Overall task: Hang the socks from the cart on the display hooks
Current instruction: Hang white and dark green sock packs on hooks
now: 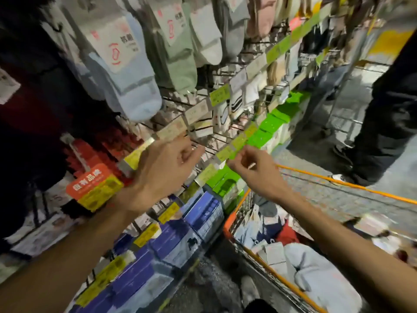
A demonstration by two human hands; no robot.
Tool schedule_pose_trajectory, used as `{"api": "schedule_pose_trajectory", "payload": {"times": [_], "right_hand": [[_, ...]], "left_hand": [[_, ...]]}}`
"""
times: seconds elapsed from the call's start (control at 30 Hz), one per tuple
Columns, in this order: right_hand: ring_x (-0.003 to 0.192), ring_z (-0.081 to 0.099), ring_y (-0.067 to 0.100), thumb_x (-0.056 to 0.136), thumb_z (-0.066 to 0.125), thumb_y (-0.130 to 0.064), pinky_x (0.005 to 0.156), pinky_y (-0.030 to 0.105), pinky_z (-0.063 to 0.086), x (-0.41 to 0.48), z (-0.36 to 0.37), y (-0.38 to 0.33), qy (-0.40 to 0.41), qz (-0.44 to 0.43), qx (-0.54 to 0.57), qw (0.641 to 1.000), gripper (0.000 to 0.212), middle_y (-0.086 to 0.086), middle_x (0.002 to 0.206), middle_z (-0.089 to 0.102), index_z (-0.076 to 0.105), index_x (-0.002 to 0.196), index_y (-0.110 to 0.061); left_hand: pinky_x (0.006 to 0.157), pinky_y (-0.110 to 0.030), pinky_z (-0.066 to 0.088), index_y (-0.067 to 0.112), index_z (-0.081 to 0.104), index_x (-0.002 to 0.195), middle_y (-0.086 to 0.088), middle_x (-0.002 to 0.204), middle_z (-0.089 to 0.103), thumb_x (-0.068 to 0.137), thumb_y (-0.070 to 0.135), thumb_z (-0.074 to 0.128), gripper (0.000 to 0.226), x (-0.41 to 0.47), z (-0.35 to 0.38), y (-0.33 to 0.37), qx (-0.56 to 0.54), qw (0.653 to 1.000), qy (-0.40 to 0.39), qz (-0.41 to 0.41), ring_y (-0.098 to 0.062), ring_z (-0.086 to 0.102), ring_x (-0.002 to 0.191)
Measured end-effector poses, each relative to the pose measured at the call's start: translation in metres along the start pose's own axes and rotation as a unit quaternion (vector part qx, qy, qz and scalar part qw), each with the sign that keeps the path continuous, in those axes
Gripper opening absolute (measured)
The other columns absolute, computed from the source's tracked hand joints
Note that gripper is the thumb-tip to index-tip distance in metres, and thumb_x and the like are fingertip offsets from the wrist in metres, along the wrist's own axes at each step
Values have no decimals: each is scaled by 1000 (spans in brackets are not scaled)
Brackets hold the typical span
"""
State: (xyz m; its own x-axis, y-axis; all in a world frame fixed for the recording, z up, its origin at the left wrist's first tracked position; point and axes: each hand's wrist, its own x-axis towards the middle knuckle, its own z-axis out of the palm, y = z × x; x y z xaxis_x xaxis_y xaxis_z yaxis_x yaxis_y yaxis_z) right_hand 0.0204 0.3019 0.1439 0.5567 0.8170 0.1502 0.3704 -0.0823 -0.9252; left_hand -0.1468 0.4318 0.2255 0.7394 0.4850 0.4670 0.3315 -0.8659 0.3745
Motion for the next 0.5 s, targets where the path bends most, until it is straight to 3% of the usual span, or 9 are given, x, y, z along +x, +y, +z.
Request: {"api": "schedule_pose_trajectory", "payload": {"times": [0.1,0.2,0.3,0.4,0.5], "right_hand": [[56,49,15,89,67,-39,58,42,43,-98,-14,79,1,135,-74,988,27,0,61,54,53,72,-23],[63,54,16,92,67,-33,63,40,44,-185,-33,140,-16,264,-138,955,23,-3,67,57,53,75,-28],[78,59,18,95,64,-32,66,33,39,-246,-60,182,-27,365,-175,914,12,-2,83,62,57,90,-22],[86,60,17,95,63,-31,68,26,33,-281,-88,225,-5,428,-191,883,15,1,97,66,62,100,-17],[101,63,28,91,67,-28,72,28,35,-305,-117,268,24,487,-206,848,25,8,107,68,66,108,-10]], "left_hand": [[50,-31,36,21,46,64,4,52,44,97,43,57,42,-22,64,20,31,976,-216,15,-23,50,58],[63,-33,39,19,60,91,3,83,60,99,44,50,28,-51,146,42,55,920,-387,33,-23,61,90],[73,-35,41,21,62,103,-6,108,66,99,36,51,19,-84,225,64,51,868,-492,37,-29,60,104],[77,-36,43,20,59,110,-7,115,64,99,35,51,20,-113,294,84,25,817,-576,25,-30,60,108],[87,-34,49,18,59,125,-7,120,65,98,31,55,30,-134,356,113,-26,777,-629,-5,-29,60,114]]}}
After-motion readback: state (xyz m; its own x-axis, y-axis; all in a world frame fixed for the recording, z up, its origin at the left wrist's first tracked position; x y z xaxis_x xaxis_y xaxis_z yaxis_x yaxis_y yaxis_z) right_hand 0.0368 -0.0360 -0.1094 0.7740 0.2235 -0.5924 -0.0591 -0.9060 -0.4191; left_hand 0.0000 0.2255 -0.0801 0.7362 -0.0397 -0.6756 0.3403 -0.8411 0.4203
